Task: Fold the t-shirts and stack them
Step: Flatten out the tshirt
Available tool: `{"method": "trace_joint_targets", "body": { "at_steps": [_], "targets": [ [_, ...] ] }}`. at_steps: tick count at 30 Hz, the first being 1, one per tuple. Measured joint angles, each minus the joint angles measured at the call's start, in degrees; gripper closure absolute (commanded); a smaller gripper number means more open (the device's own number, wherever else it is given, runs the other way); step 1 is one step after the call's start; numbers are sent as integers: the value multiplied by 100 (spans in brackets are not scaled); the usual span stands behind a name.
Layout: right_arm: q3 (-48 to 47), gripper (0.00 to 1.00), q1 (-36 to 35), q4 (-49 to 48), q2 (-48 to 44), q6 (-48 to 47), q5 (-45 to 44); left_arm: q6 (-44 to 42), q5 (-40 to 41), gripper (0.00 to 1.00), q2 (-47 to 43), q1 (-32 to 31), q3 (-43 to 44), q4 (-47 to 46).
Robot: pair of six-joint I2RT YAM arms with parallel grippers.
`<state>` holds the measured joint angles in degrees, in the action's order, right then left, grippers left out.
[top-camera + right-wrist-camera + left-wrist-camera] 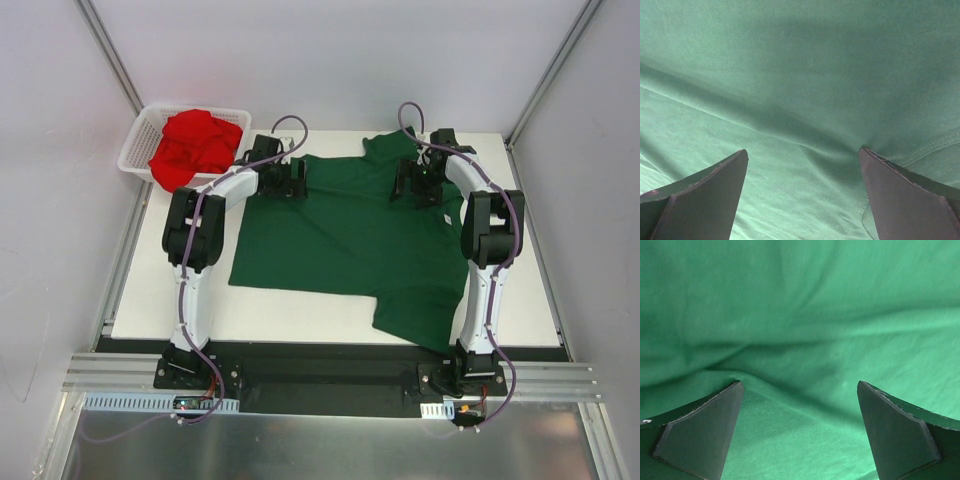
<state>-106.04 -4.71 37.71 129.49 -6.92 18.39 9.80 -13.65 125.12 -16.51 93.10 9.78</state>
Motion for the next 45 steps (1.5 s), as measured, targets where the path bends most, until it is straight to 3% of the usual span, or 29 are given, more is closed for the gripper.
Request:
{"method": "trace_joint_targets", "body": {
  "at_steps": [6,29,38,45],
  "targets": [
    [0,4,0,2,0,0,2,-4,-116,1,323,7,573,282],
    [-1213,4,50,511,691,-17,-103,-4,-284,1,326,138,610,426],
    [433,4,74,15,-437,11,-116,11,-299,1,-535,162,-271,697],
    [734,4,13,-35,-1335,24,-140,109,-476,1,-1764,162,-546,782]
  ]
}}
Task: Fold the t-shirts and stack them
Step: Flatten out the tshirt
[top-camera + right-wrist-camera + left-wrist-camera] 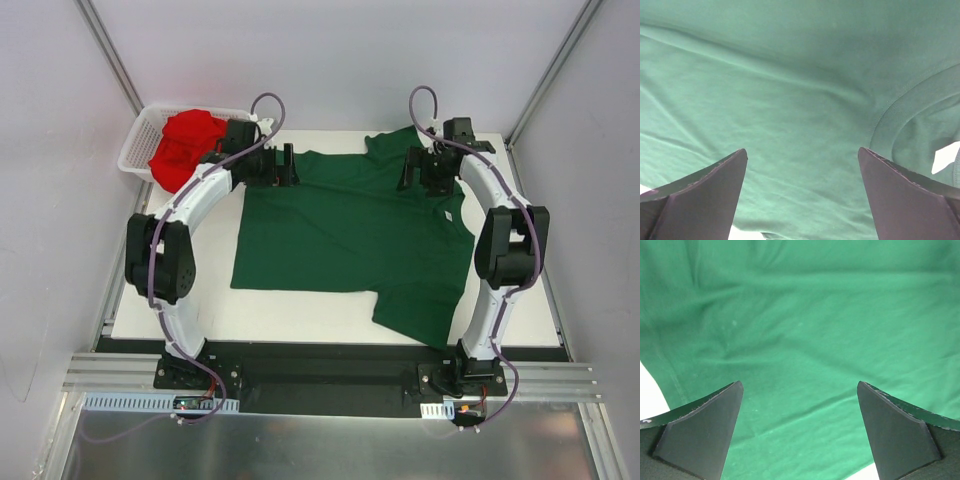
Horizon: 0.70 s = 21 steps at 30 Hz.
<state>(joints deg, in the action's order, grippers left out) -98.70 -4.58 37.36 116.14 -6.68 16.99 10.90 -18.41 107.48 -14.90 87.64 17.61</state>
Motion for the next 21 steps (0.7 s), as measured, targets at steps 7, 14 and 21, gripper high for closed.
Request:
{"method": "trace_joint_targets", "body": {
  "at_steps": [7,14,21],
  "targets": [
    [186,4,-120,-116,-389,22,11,20,-90,1,26,0,378,-31],
    [595,4,-227,-127,-334,92,13,13,-96,1,1248,0,1207,9],
    [595,4,-227,-271,-111,175,17,13,-105,1,1943,0,1567,127]
  ]
}}
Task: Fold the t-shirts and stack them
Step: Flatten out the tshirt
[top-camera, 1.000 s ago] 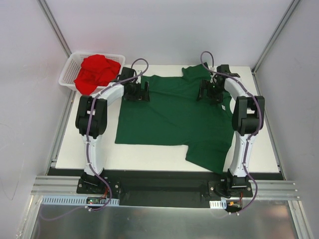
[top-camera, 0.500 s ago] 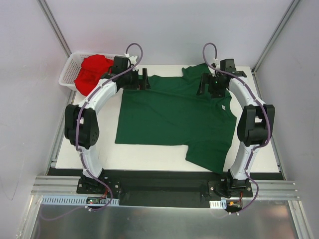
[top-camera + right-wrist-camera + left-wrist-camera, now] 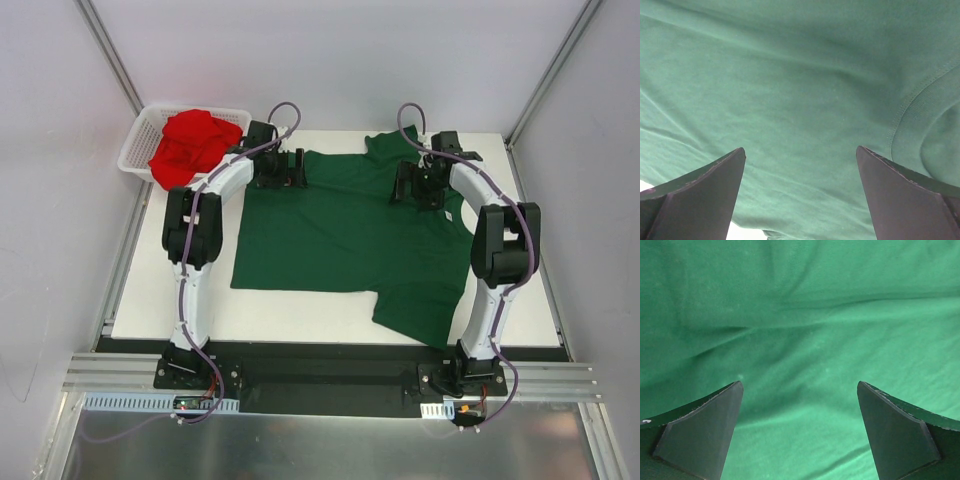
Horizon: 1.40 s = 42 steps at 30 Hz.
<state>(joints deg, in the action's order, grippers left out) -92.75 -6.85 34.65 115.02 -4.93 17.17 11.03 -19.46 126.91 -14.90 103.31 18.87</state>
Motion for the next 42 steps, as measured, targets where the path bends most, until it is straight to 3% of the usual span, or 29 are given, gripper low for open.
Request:
{"method": "trace_joint_targets", "body": {
  "at_steps": [16,42],
  "targets": [
    [203,4,-57,4,216,2,-2,52,-7,1,977,90,1139,321],
    [643,4,-341,28,179,-2,-131,407,-114,1,1543,378,2094,570]
  ]
}}
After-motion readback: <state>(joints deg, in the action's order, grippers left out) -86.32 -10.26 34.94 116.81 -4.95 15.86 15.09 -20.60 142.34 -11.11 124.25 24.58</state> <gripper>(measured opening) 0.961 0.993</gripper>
